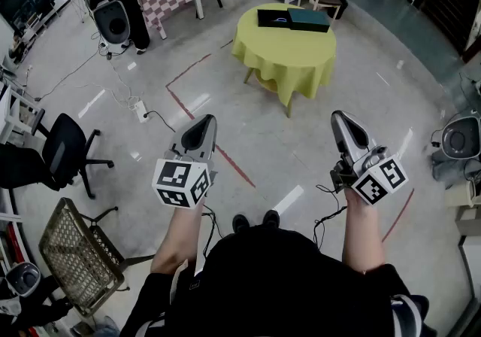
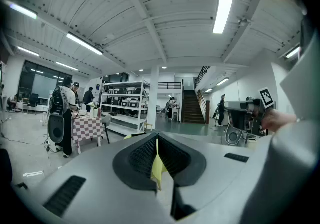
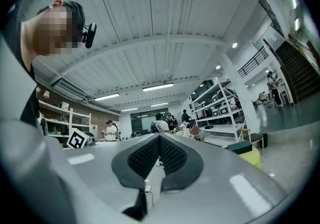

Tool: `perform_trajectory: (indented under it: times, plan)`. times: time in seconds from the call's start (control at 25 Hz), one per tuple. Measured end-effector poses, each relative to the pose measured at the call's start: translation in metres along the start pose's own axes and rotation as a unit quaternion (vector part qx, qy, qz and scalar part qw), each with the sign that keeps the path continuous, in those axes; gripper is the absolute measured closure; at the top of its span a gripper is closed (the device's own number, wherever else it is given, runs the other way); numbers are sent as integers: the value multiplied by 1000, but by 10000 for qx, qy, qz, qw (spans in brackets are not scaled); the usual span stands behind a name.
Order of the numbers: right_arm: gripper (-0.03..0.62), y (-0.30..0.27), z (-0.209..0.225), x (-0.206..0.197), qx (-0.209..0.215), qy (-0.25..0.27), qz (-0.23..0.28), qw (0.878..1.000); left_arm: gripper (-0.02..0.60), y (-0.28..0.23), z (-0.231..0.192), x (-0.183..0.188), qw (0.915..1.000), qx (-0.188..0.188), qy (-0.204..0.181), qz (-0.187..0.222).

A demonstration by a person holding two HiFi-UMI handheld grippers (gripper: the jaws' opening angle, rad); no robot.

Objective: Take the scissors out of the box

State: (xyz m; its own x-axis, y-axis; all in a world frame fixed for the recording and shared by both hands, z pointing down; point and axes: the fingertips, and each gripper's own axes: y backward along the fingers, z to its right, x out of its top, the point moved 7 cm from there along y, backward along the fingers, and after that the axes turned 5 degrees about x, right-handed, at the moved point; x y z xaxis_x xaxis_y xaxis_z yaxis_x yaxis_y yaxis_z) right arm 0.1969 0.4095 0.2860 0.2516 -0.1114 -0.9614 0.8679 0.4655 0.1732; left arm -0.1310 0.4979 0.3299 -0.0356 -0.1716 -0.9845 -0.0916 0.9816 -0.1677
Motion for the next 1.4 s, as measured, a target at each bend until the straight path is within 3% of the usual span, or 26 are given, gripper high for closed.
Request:
perform_trajectory:
  times: [0.68, 0.88, 1.08, 1.4]
  plan:
    - [585, 39, 42, 6, -99, -220, 39, 9997, 566, -29, 43, 7, 9999, -21, -106, -131]
    - [583, 52, 50, 15, 117, -256, 180, 9994, 566, -35, 64, 11, 9992, 97, -378, -114]
    - [583, 59, 60, 14, 348, -473, 204, 9981, 566, -46, 82, 14, 9991, 79, -403, -134]
    - [582, 45, 89, 3, 223, -658, 74, 9976, 566, -85, 78, 18, 9992, -97, -313, -211]
